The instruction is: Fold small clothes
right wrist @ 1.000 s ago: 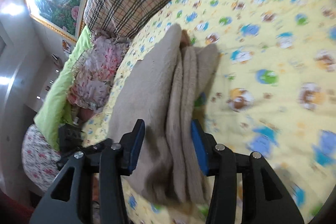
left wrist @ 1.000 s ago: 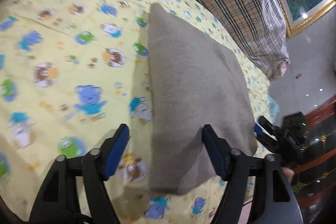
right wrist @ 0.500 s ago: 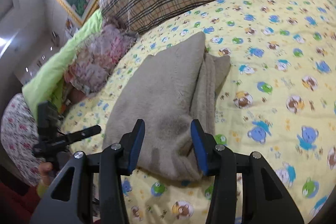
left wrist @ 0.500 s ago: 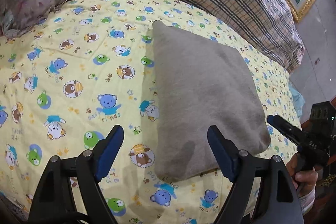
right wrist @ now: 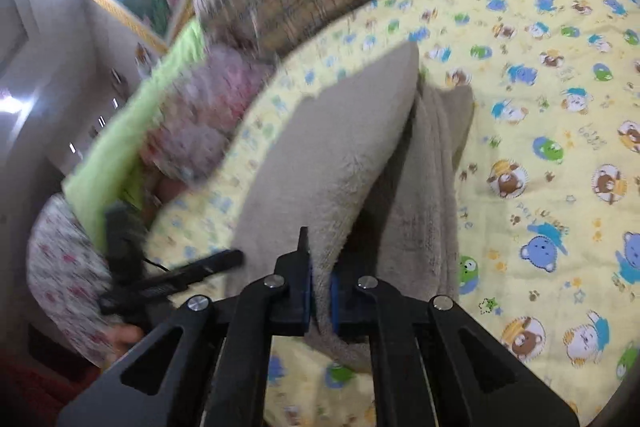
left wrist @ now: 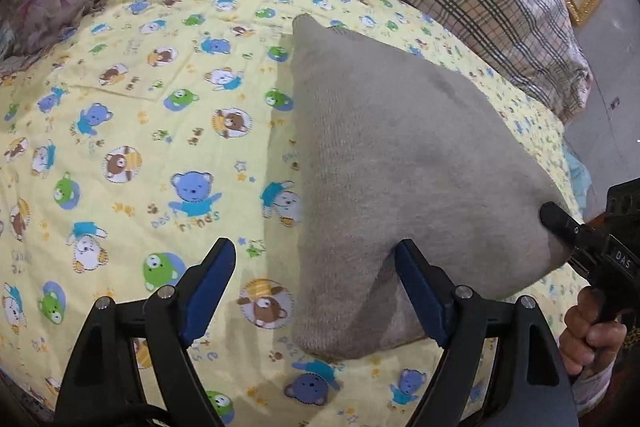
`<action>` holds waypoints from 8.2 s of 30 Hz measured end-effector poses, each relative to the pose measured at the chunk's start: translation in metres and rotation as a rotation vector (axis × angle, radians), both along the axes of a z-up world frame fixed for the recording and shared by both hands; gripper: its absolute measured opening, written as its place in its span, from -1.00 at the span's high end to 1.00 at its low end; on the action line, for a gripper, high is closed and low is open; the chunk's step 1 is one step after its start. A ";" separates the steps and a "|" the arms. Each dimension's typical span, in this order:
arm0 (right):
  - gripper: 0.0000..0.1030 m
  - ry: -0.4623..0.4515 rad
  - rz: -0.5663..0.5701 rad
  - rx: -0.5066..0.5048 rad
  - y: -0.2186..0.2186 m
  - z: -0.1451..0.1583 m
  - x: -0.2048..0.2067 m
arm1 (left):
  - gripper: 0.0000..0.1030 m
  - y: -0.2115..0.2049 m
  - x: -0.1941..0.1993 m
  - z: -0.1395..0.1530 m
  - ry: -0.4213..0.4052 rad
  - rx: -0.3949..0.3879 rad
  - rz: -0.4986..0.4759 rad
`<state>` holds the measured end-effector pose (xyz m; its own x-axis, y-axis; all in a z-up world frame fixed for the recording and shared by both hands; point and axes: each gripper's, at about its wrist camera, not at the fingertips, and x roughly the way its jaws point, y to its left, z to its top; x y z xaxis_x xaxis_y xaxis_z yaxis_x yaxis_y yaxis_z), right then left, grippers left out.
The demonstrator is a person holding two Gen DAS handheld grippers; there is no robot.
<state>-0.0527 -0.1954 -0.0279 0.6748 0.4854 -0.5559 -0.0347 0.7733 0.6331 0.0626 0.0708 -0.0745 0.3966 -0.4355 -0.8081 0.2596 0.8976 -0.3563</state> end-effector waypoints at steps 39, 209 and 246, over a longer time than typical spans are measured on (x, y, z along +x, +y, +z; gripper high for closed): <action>0.71 0.136 -0.090 -0.194 -0.012 -0.036 0.129 | -0.76 -0.066 0.133 0.004 -0.088 0.261 0.012; -0.99 -0.121 -0.132 -0.512 0.069 -0.040 -0.071 | -0.99 -0.040 -0.105 0.000 -0.352 0.287 0.060; -0.99 -0.138 -0.101 -0.497 0.062 -0.030 -0.066 | -0.97 -0.048 -0.102 0.004 -0.346 0.319 0.046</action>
<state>-0.1188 -0.1333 -0.0583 0.7878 0.1146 -0.6052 -0.0015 0.9829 0.1842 -0.0394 0.0230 -0.0701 0.6792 -0.1626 -0.7158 0.2721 0.9614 0.0398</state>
